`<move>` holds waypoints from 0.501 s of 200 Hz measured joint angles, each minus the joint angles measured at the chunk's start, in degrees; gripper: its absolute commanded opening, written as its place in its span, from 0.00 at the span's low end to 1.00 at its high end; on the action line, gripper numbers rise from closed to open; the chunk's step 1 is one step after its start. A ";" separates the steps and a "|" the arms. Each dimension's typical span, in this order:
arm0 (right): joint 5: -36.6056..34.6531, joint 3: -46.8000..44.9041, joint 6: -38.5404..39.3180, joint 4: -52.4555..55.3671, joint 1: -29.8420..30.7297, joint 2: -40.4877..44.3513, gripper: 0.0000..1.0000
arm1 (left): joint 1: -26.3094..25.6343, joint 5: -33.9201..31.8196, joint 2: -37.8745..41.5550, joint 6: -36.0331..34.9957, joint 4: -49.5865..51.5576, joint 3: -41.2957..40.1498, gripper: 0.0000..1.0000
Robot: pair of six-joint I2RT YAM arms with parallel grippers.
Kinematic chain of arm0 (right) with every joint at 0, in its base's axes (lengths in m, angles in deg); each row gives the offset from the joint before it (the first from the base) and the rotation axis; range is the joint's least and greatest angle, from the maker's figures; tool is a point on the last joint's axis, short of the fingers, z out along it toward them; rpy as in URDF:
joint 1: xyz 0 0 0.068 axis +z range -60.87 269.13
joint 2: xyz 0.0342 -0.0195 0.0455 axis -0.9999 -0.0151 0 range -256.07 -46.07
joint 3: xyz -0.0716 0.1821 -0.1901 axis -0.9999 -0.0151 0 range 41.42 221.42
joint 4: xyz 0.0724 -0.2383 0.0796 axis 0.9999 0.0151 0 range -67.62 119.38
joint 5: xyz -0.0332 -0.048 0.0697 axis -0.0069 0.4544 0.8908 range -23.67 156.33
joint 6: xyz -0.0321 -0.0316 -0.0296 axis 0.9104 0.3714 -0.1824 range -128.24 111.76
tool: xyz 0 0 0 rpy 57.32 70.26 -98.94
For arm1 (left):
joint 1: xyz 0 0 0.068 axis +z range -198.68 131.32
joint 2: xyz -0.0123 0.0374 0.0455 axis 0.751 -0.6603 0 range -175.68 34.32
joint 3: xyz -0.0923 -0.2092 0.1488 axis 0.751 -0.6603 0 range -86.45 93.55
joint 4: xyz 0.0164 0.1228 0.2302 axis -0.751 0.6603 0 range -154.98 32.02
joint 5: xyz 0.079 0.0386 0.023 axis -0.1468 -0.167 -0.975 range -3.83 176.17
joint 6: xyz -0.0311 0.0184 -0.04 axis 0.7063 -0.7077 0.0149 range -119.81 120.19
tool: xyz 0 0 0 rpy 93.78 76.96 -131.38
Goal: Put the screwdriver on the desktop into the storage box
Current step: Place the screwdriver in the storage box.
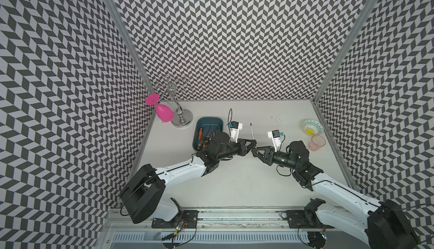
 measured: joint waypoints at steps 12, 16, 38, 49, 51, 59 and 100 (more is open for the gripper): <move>0.00 0.07 0.44 0.90 0.07 0.02 0.38 | -0.07 -0.13 0.00 -0.98 1.22 0.59 0.00; -0.02 0.09 0.61 1.16 0.11 0.04 0.39 | -0.07 -0.26 0.02 -1.31 1.75 0.92 0.00; -0.37 0.66 1.66 3.30 0.13 0.04 0.39 | -0.04 -1.46 0.04 -3.74 5.46 3.32 0.00; -0.83 1.11 2.34 4.26 0.13 0.04 0.39 | 0.13 -2.38 0.20 -4.98 7.87 4.61 0.00; -0.85 1.16 2.45 4.37 0.13 0.04 0.39 | 0.22 -2.56 0.33 -5.33 8.37 4.79 0.00; -1.14 1.49 2.97 4.94 0.13 0.04 0.39 | 0.50 -3.23 0.70 -6.27 10.25 5.51 0.00; -3.30 2.27 6.19 8.52 -0.07 0.13 0.39 | 3.85 -6.82 3.74 -11.17 21.70 8.94 0.00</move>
